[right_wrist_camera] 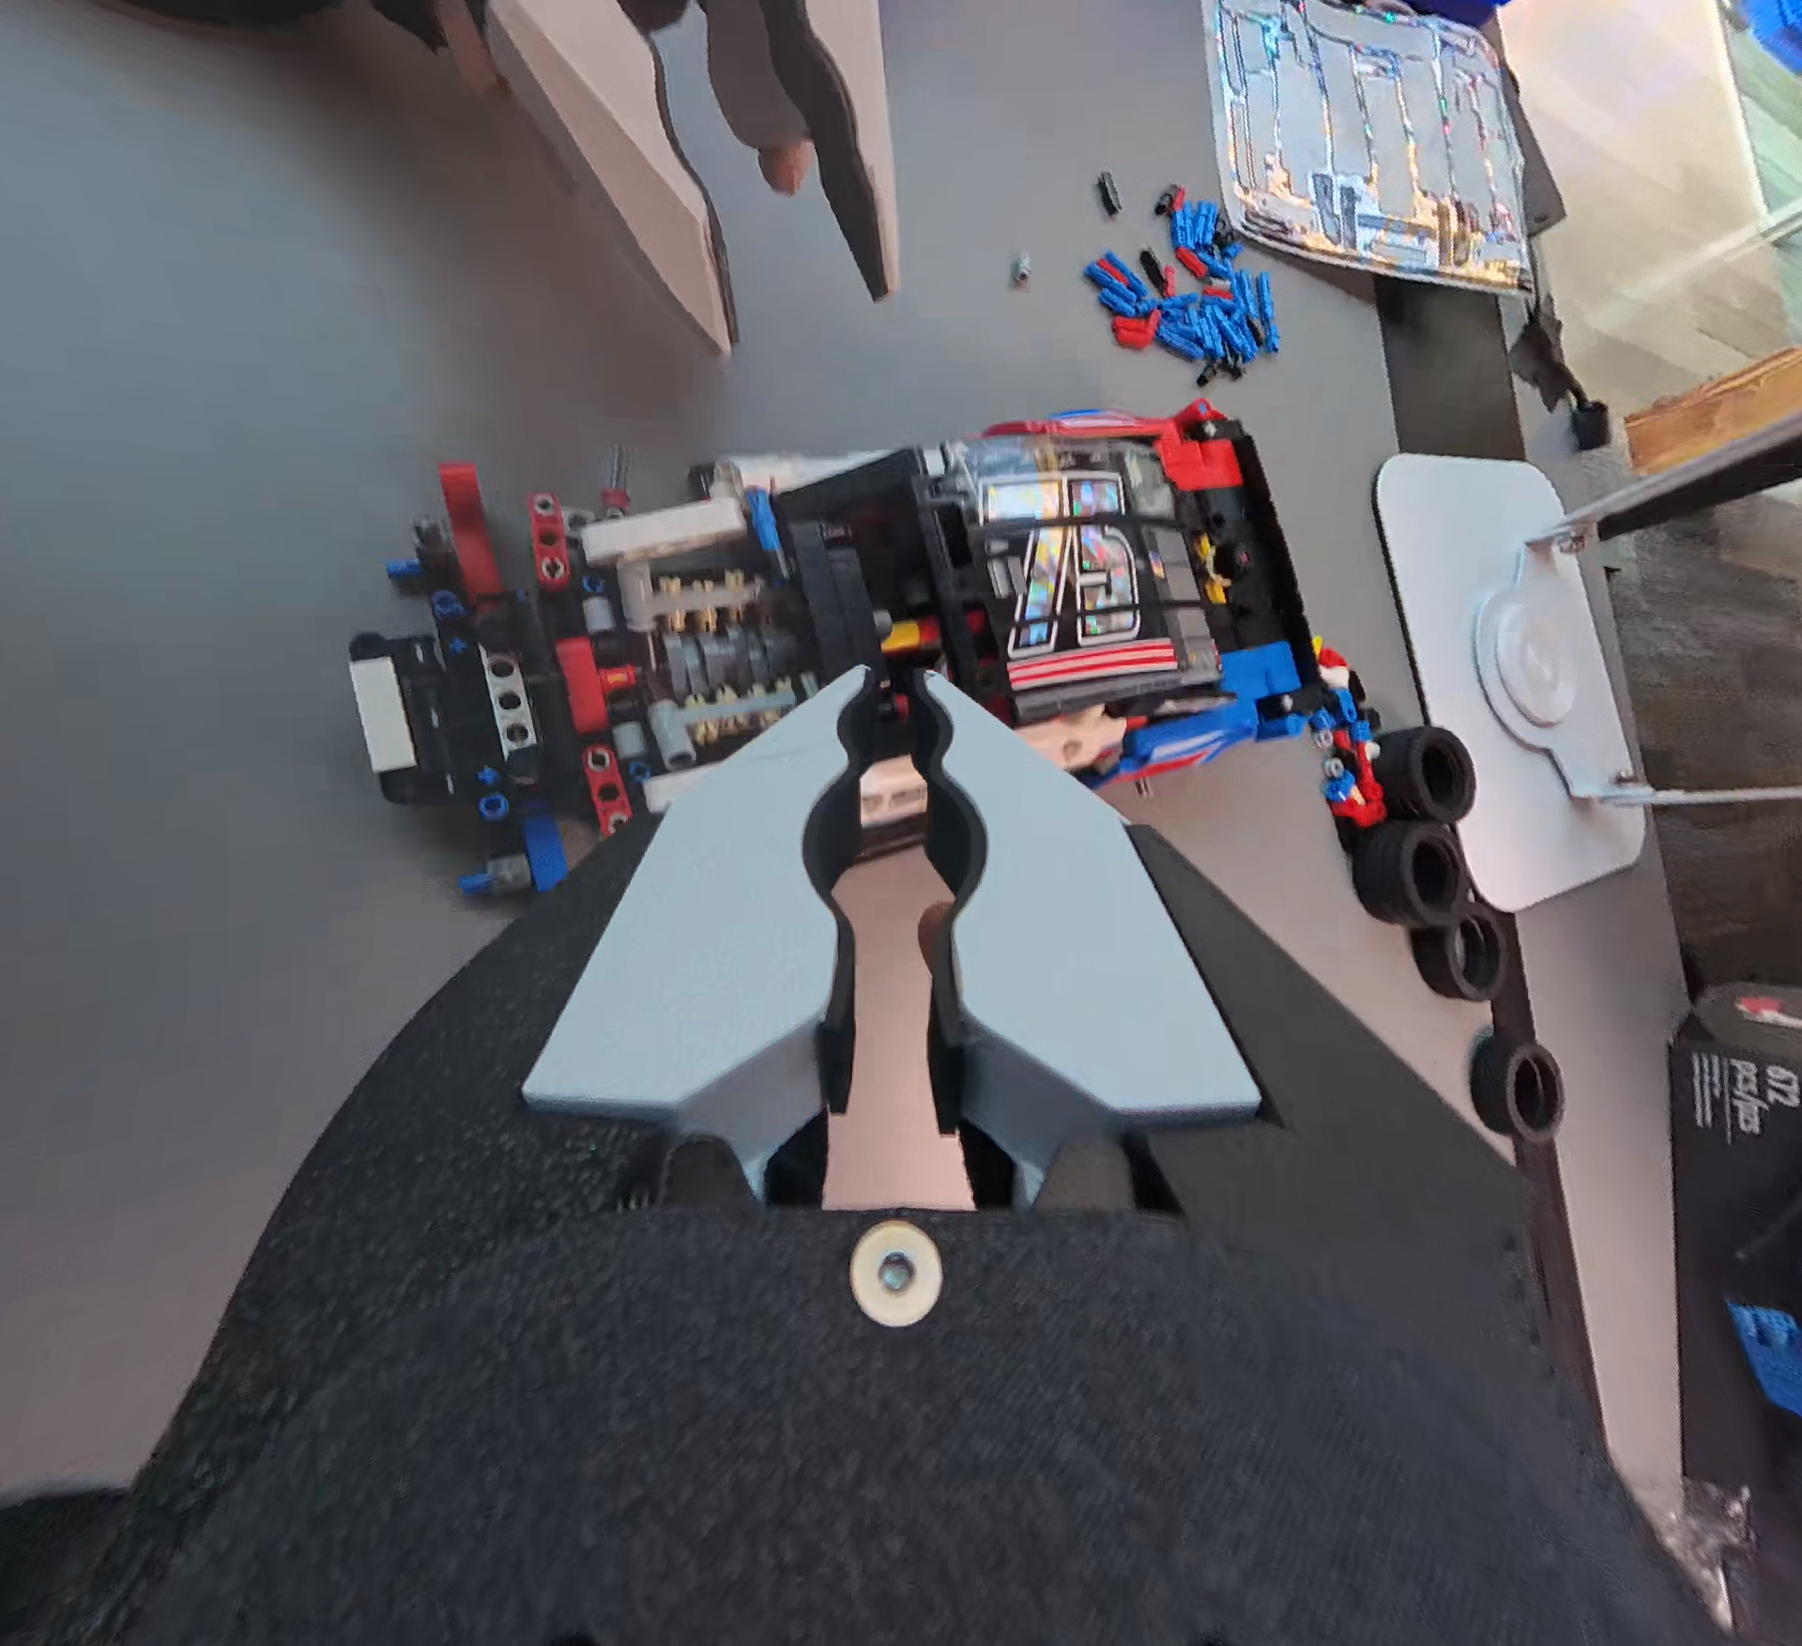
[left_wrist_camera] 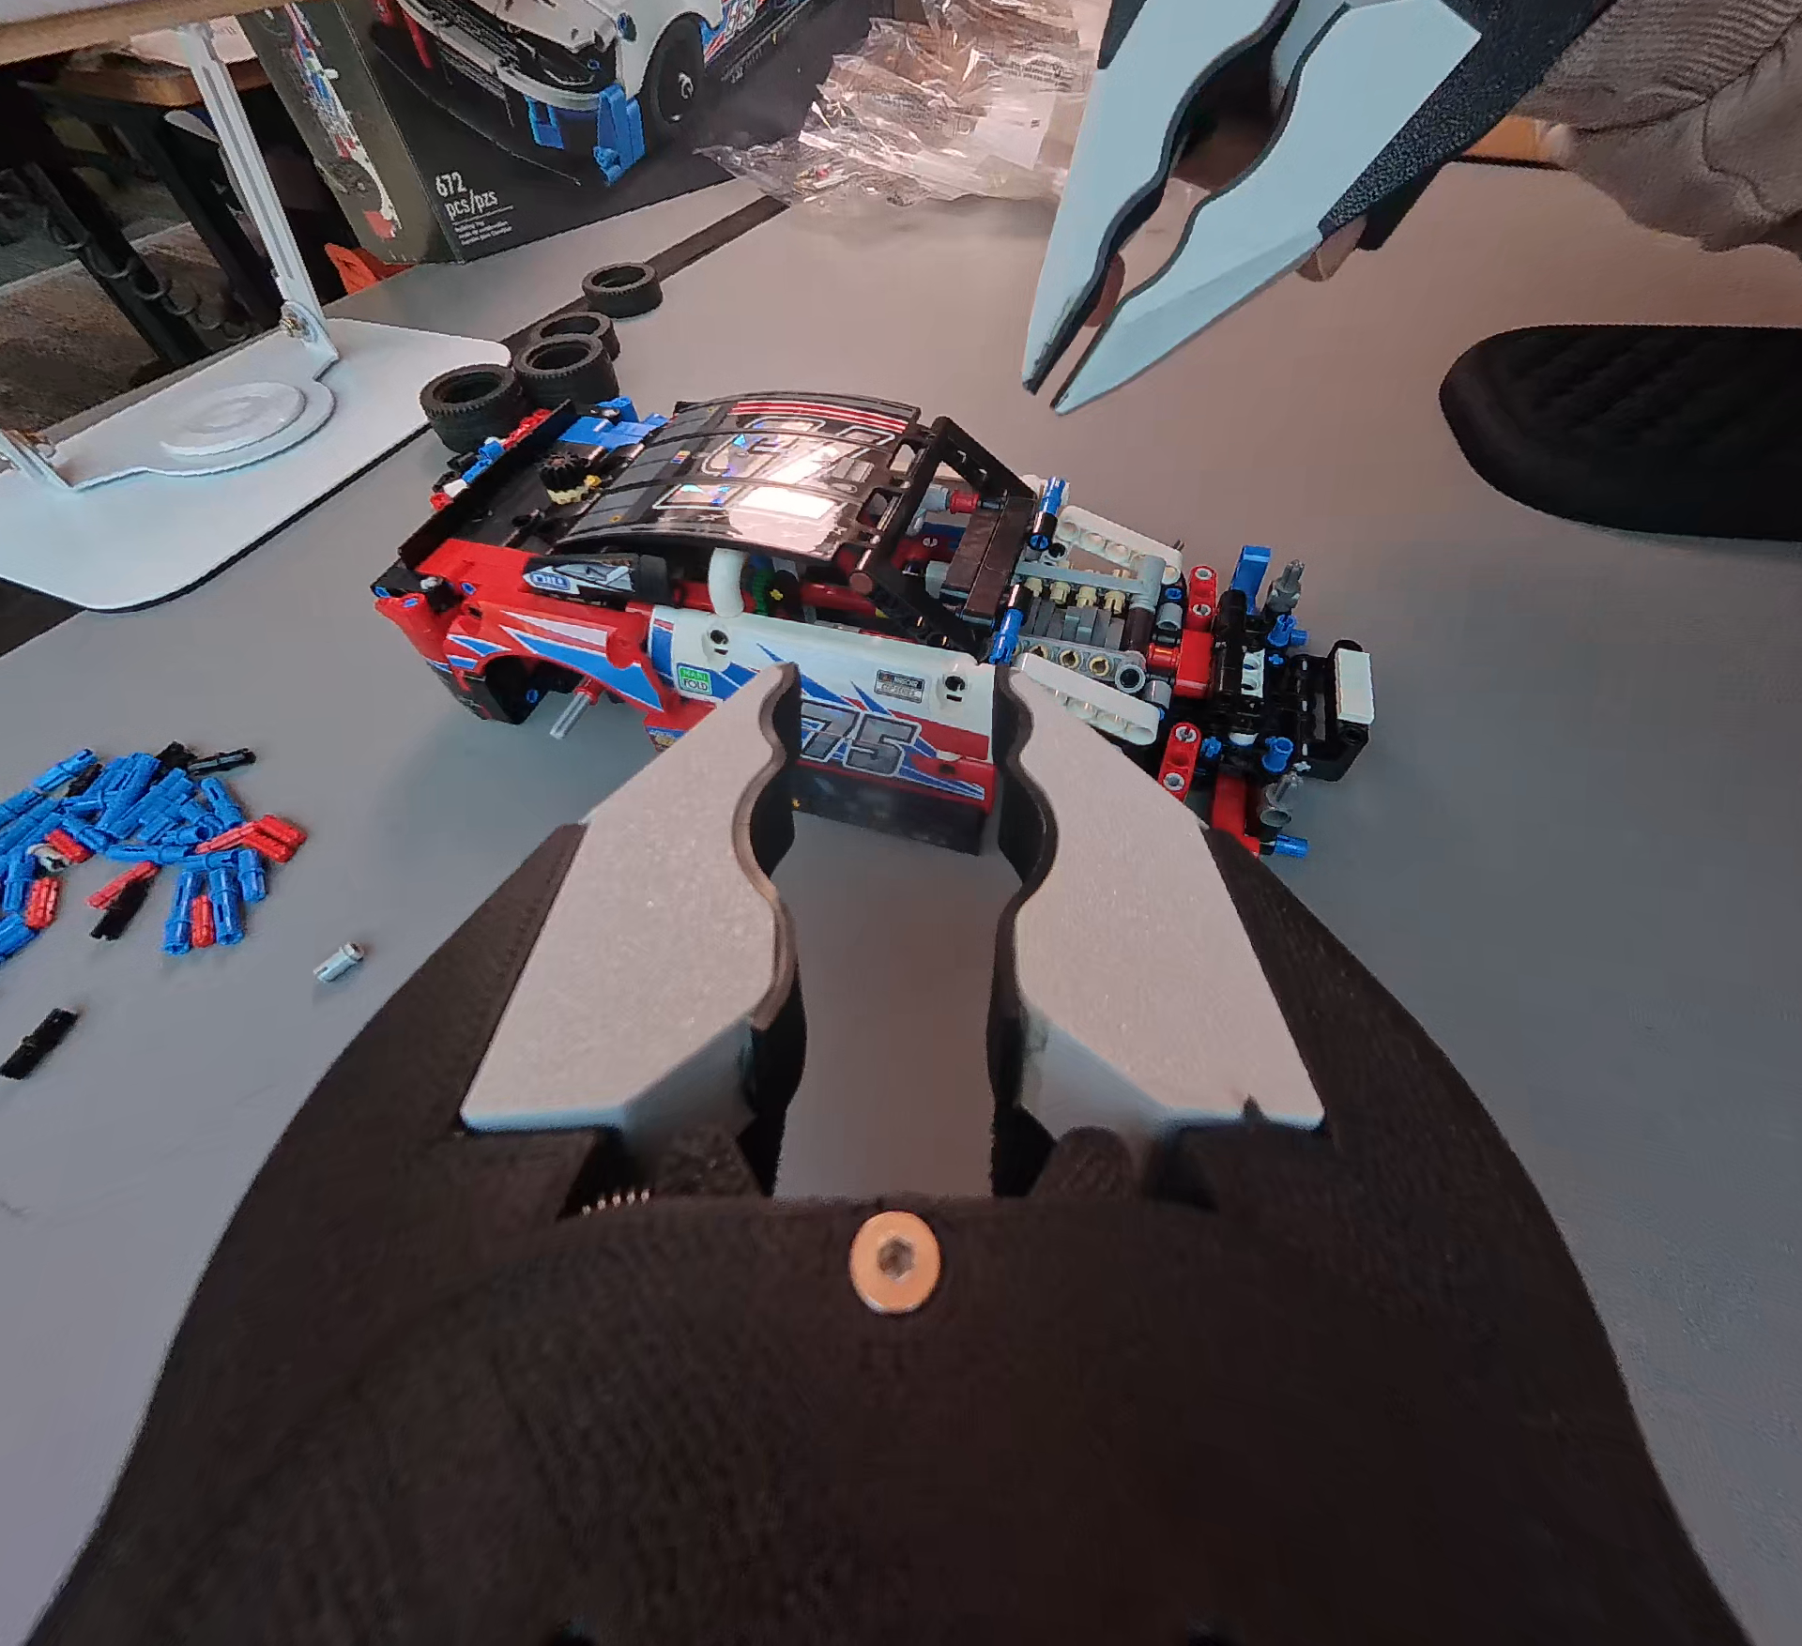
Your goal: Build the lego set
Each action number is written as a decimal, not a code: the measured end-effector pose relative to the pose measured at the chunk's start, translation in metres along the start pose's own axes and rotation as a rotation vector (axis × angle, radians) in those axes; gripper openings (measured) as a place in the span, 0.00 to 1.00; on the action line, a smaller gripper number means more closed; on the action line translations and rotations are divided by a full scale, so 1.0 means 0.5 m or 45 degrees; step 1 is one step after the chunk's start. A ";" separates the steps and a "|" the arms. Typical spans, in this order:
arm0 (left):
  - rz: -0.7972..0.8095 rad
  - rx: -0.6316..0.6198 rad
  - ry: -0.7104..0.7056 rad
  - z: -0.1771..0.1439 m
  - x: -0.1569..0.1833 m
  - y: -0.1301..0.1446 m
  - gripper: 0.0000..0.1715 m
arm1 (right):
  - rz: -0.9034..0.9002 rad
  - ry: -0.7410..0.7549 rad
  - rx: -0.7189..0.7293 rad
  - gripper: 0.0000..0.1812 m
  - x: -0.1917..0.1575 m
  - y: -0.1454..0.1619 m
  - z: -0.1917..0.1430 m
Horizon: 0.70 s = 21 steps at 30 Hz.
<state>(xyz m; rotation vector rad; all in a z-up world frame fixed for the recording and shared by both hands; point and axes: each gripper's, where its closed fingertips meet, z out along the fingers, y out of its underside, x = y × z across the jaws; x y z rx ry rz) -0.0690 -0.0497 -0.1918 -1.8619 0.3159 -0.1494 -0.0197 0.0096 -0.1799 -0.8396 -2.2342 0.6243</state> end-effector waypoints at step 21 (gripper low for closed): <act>0.002 -0.045 0.006 0.011 0.004 0.019 0.22 | 0.052 -0.008 -0.044 0.00 -0.038 0.058 0.025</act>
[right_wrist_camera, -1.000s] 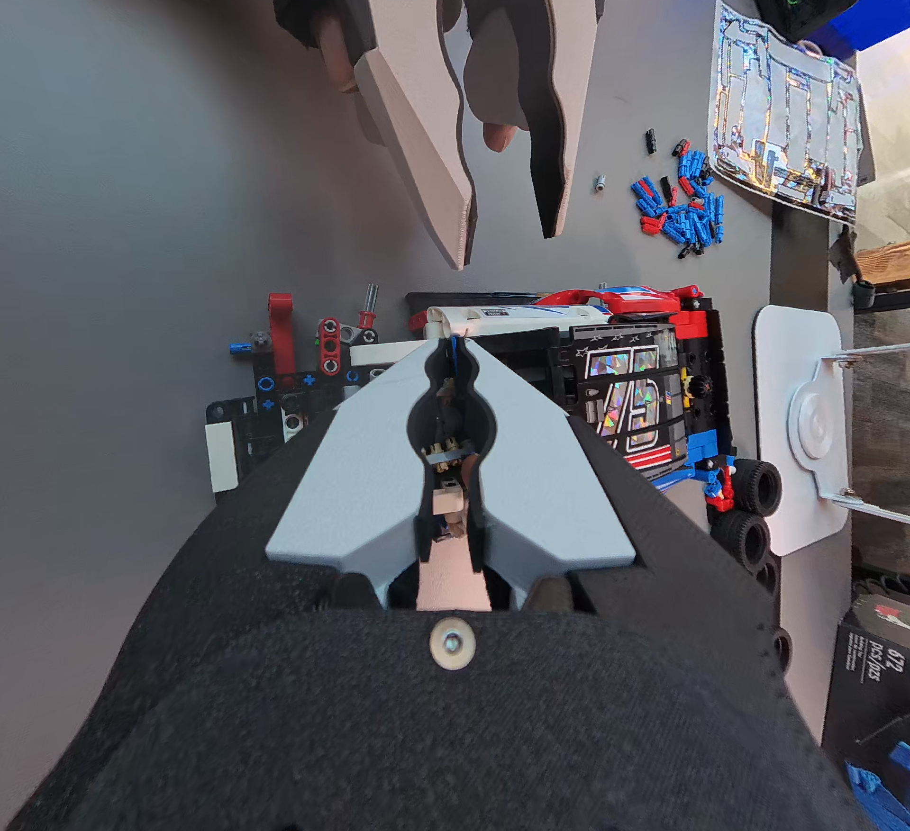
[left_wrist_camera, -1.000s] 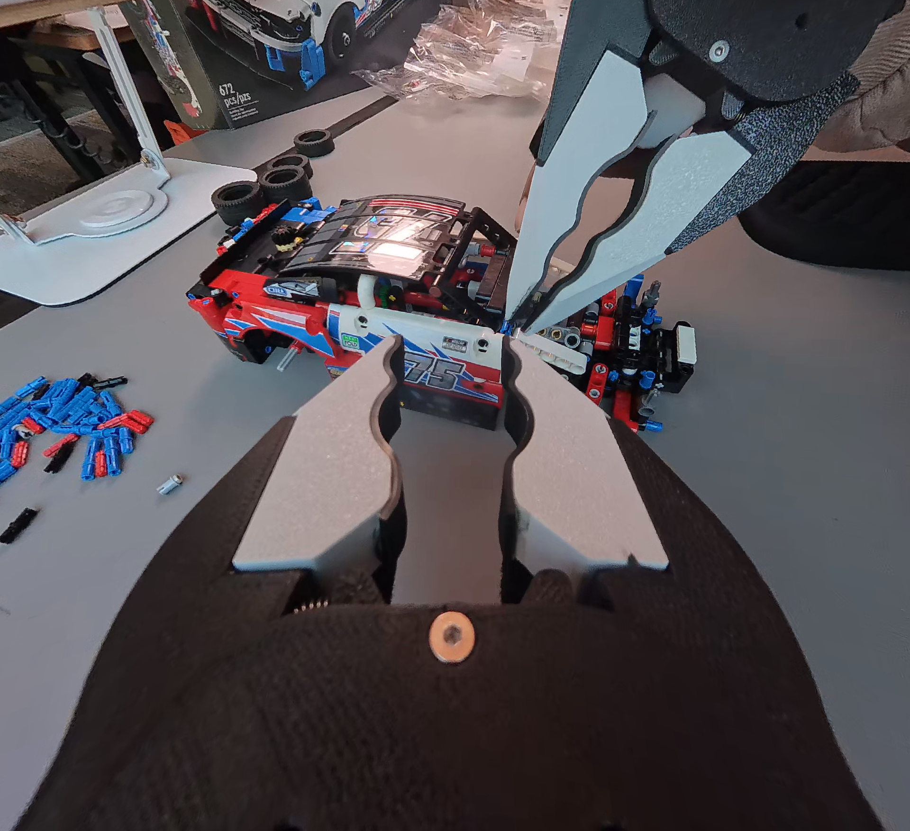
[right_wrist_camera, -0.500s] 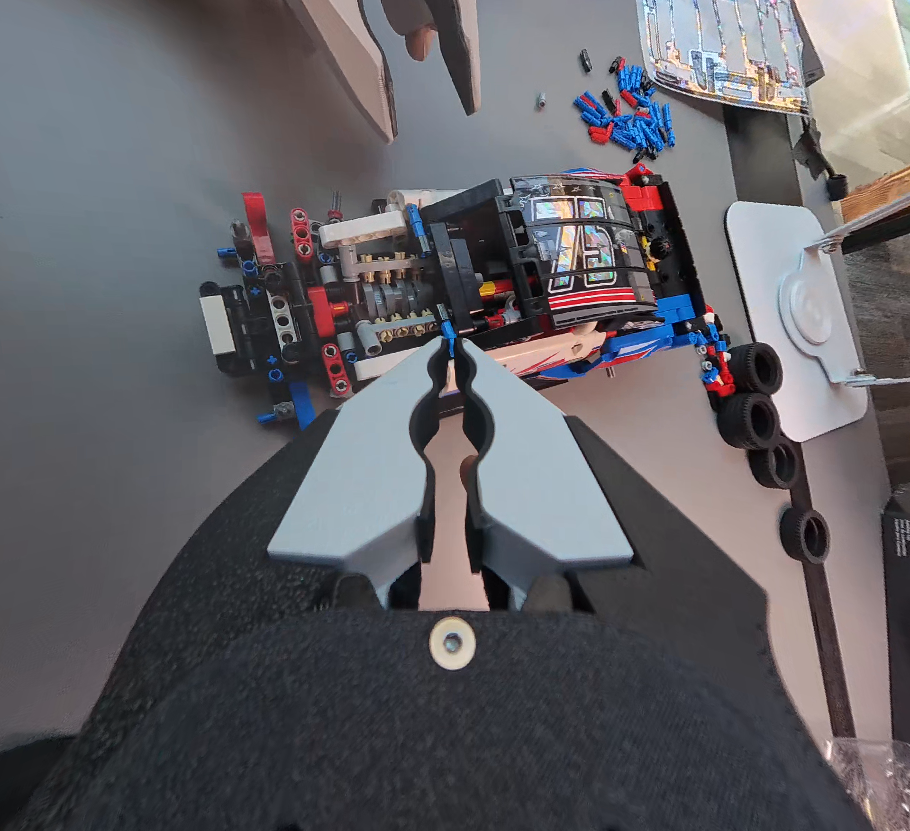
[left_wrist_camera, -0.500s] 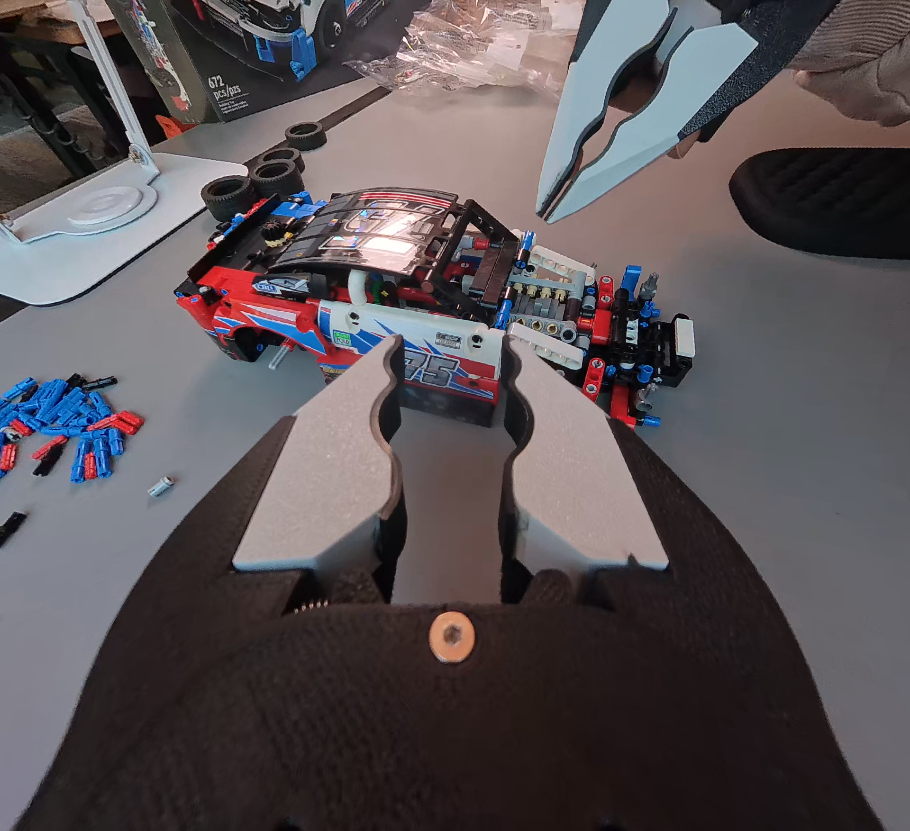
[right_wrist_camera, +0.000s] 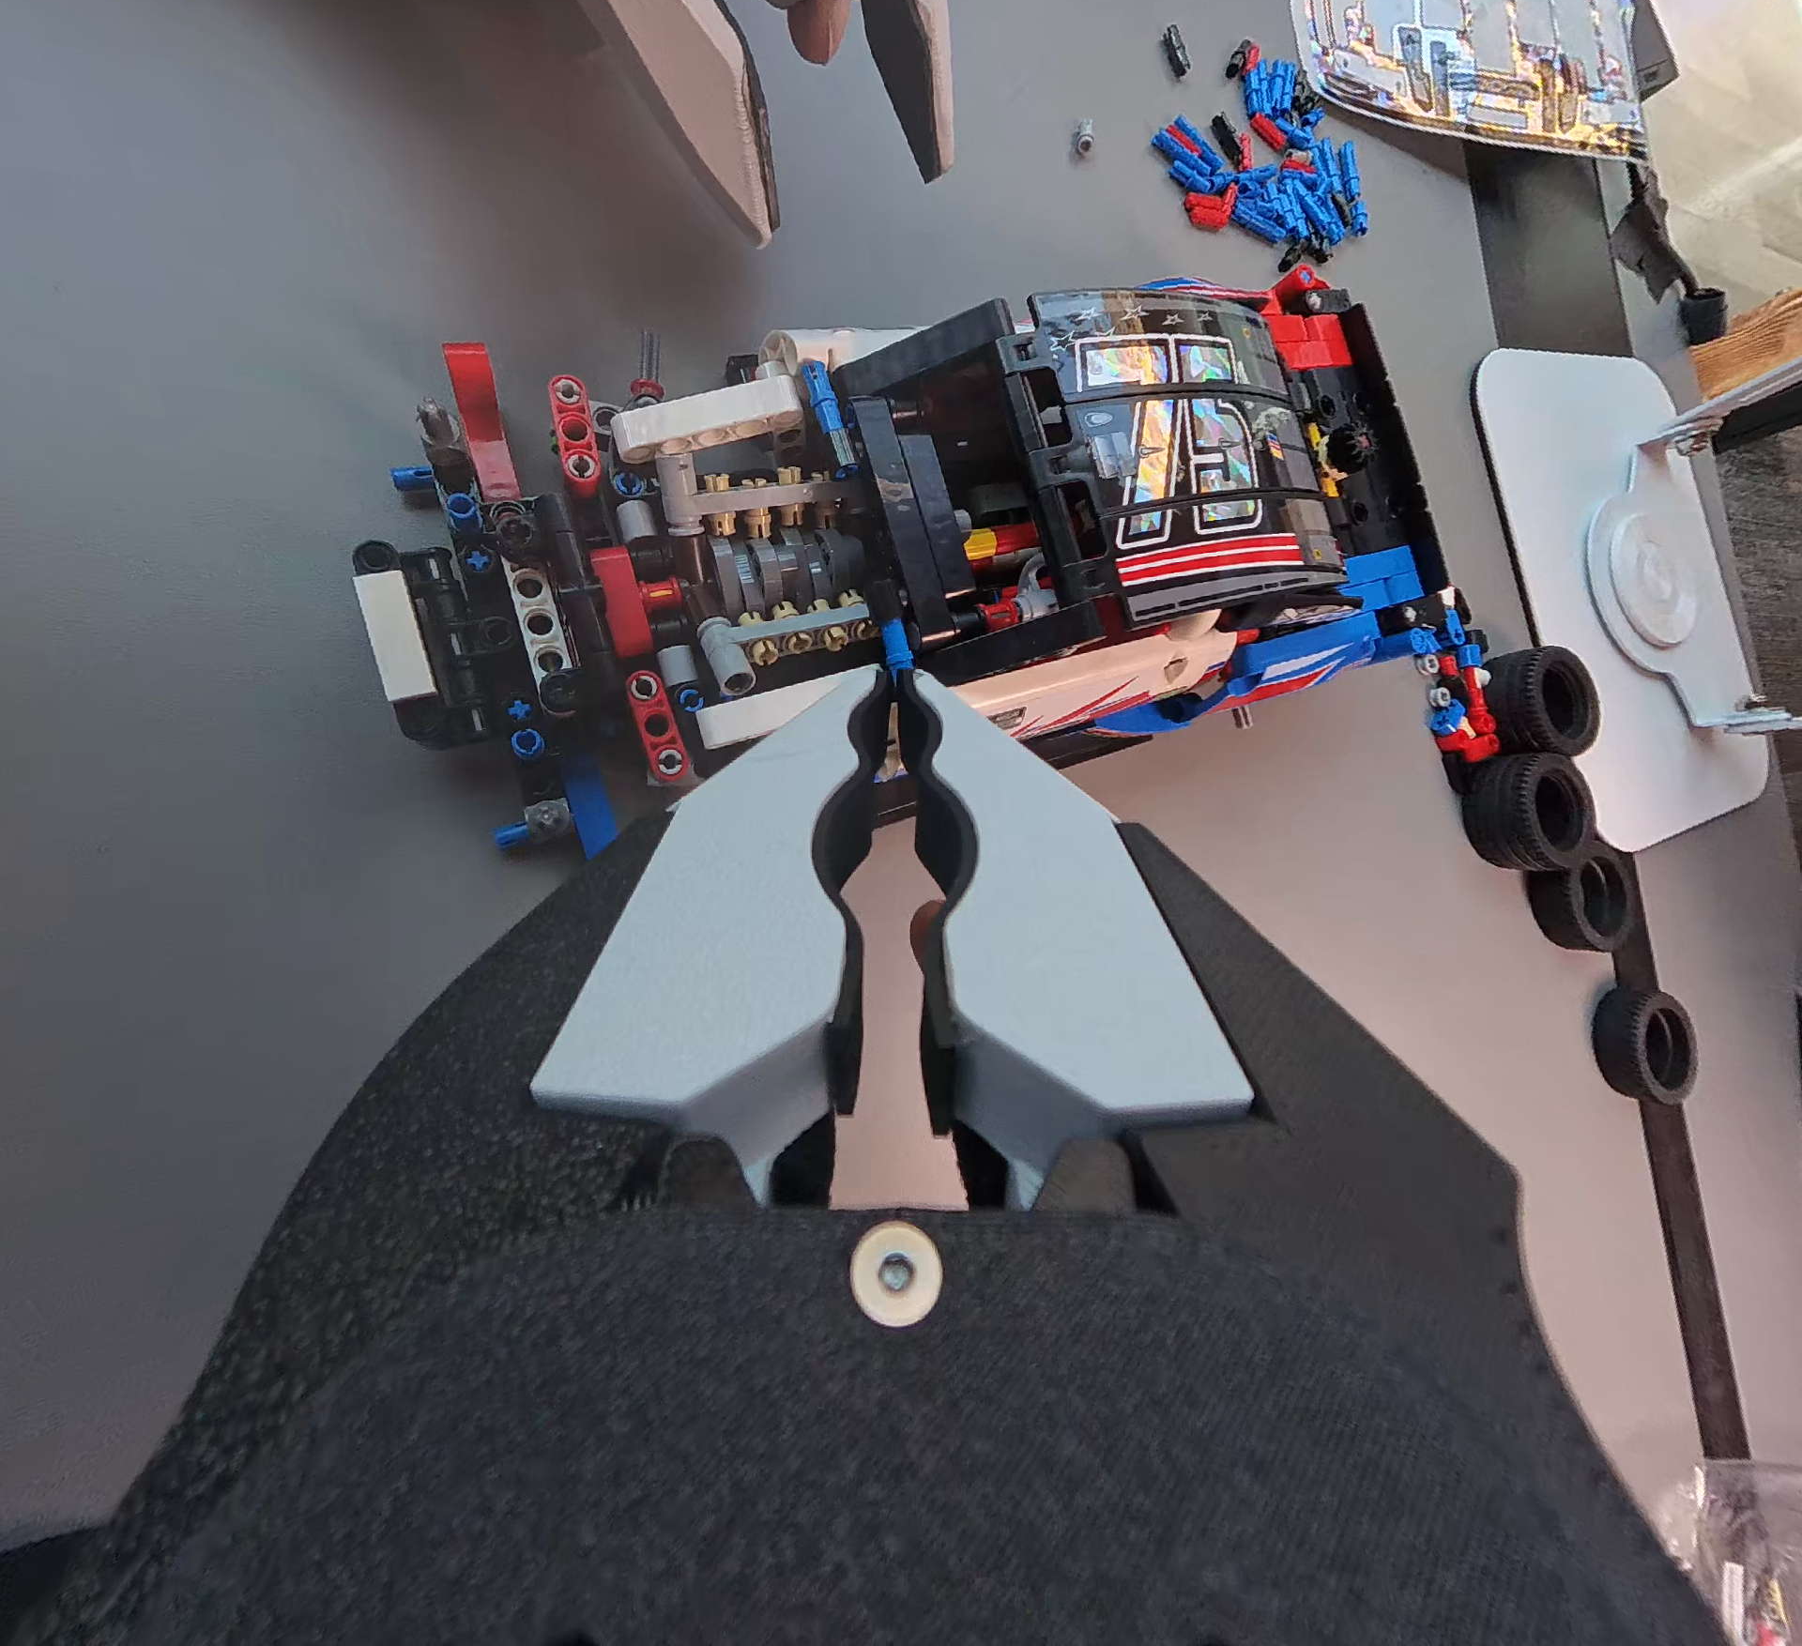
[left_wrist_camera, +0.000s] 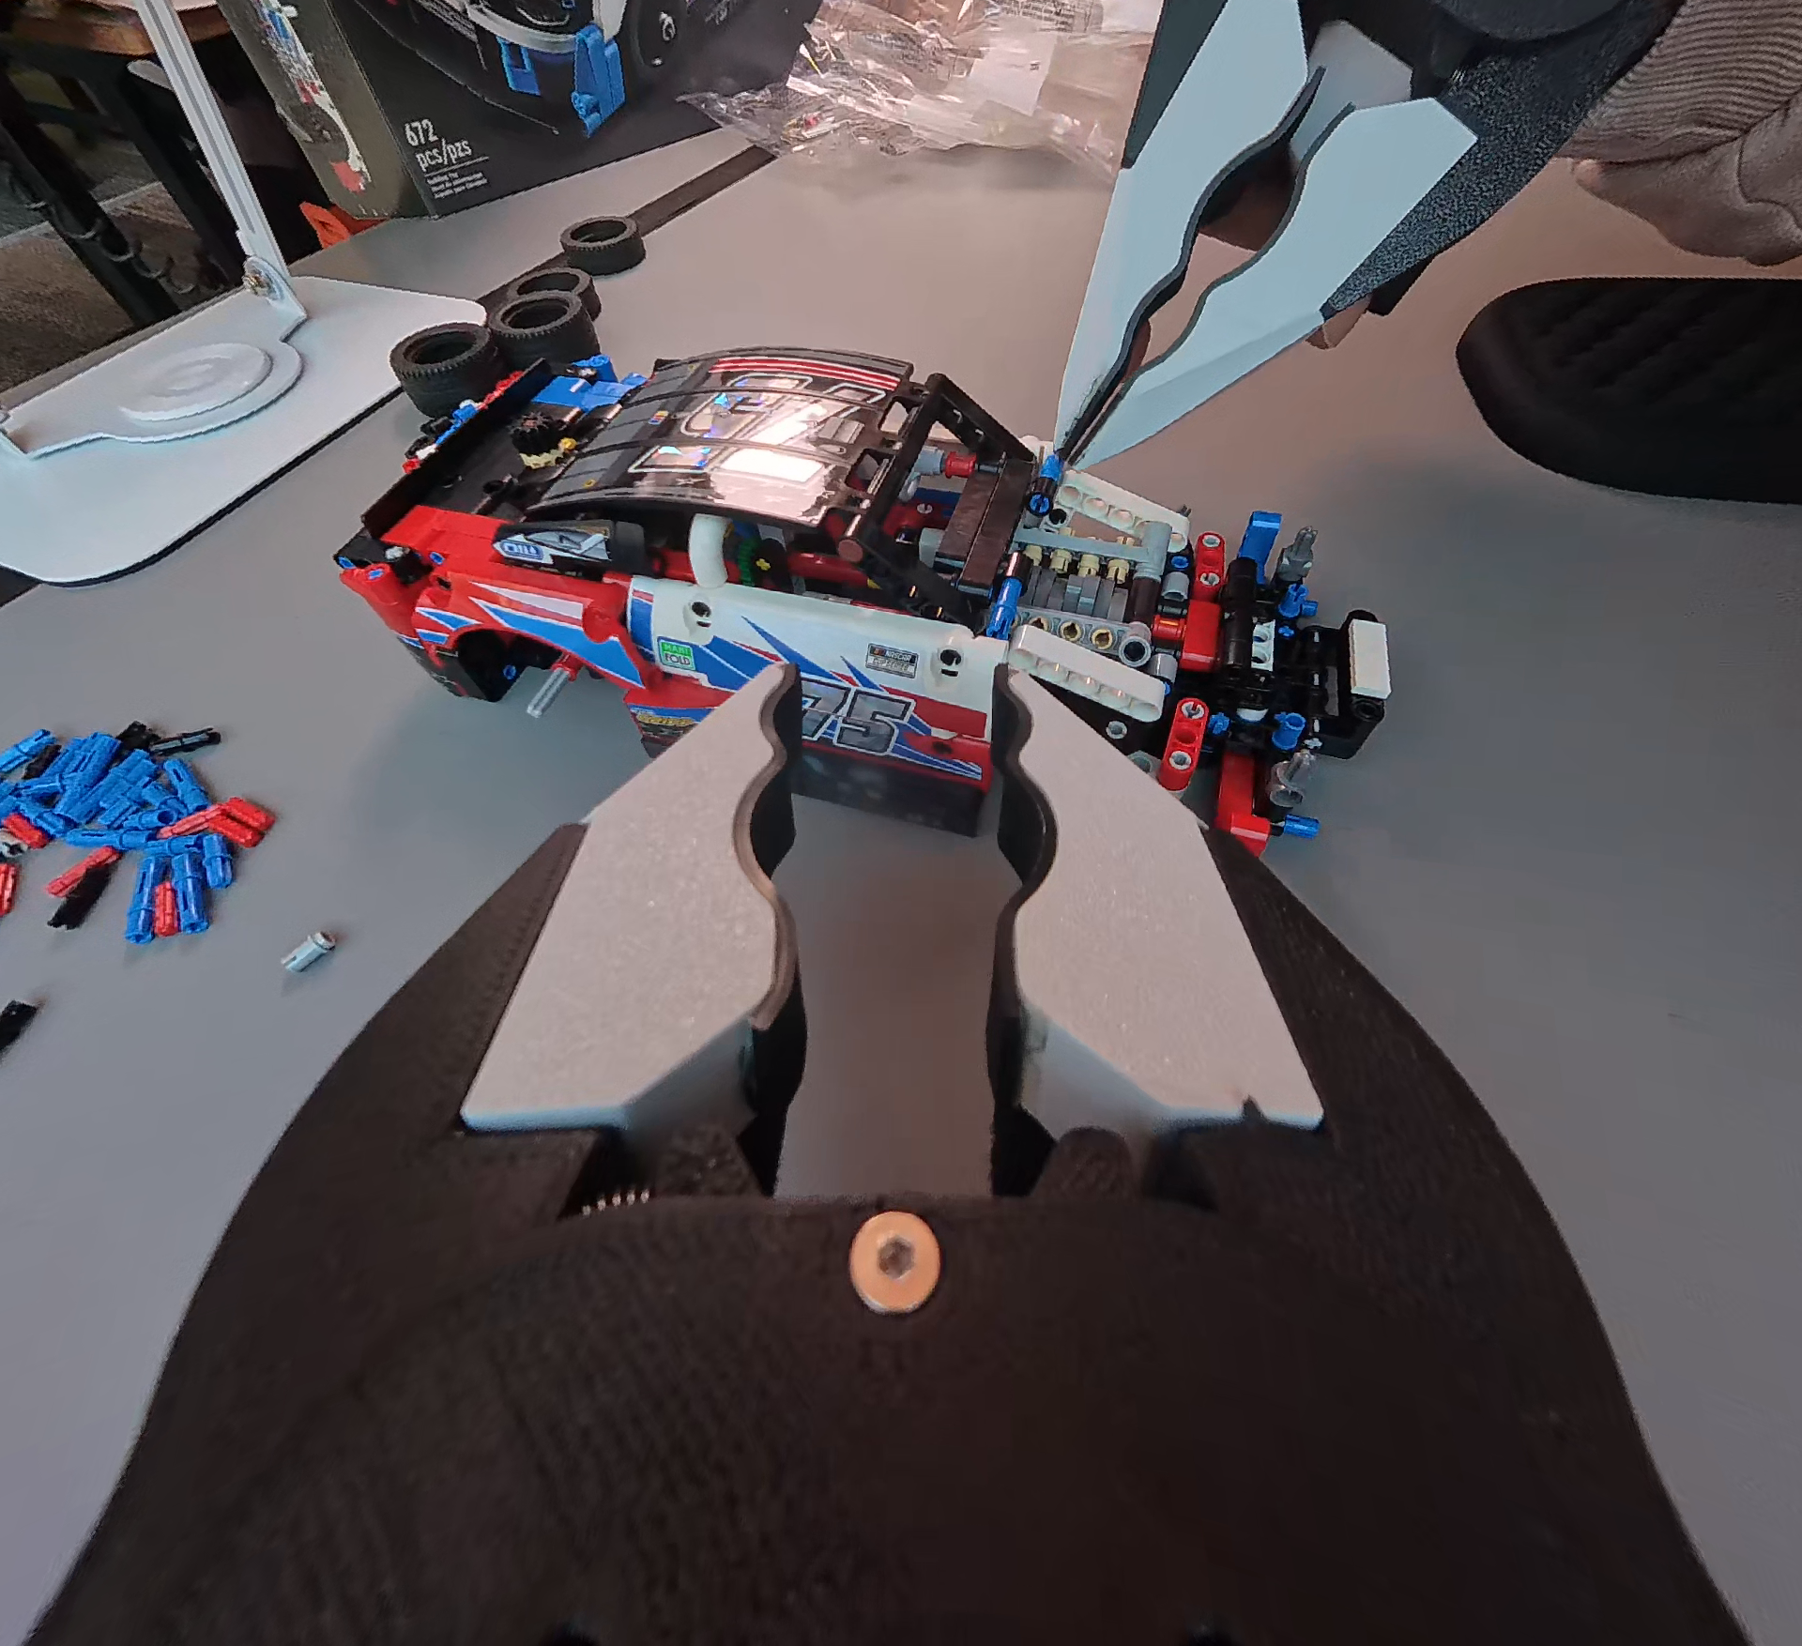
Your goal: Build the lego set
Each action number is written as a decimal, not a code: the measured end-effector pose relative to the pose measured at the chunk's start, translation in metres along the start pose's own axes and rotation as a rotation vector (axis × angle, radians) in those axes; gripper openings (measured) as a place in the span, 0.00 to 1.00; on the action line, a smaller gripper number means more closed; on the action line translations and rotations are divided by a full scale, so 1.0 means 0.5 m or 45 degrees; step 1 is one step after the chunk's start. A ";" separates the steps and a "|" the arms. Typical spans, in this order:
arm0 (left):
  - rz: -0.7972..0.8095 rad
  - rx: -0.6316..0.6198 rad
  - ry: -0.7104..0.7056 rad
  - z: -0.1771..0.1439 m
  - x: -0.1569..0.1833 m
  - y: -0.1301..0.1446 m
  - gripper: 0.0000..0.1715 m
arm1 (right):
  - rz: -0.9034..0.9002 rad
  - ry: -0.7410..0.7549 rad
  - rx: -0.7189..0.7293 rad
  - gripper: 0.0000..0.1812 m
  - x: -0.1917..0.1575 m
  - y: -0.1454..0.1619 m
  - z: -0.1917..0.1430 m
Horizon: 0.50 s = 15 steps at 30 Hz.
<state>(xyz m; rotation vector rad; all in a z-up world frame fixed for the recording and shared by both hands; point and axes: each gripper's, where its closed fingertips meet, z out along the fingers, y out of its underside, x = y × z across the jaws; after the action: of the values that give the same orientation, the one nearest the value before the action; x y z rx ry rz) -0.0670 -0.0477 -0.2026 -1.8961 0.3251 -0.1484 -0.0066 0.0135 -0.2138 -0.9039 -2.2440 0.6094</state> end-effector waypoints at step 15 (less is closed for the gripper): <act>0.065 -0.080 0.046 0.021 0.024 0.021 0.21 | -0.039 0.100 0.077 0.08 0.009 -0.015 -0.018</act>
<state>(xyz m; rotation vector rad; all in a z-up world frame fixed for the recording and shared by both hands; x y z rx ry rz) -0.0543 -0.0450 -0.2167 -1.9474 0.4062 -0.1399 -0.0061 0.0135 -0.2014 -0.8475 -2.1536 0.6141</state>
